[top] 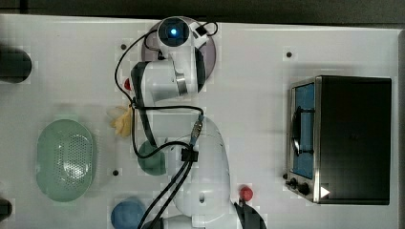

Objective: Pick ketchup from plate and place it on table.

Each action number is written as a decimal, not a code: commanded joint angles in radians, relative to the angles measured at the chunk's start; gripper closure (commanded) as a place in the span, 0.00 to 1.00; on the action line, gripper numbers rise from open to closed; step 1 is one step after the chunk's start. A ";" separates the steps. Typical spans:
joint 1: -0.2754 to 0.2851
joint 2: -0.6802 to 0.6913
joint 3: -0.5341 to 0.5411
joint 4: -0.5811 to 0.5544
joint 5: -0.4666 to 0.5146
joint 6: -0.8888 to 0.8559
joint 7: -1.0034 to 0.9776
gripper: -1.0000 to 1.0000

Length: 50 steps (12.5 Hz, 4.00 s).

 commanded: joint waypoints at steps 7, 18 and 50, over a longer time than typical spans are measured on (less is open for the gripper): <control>-0.017 -0.191 -0.002 0.077 0.006 -0.185 -0.027 0.40; -0.155 -0.646 -0.009 -0.309 0.154 -0.294 -0.027 0.40; -0.161 -1.048 -0.040 -0.373 0.157 -0.724 0.527 0.00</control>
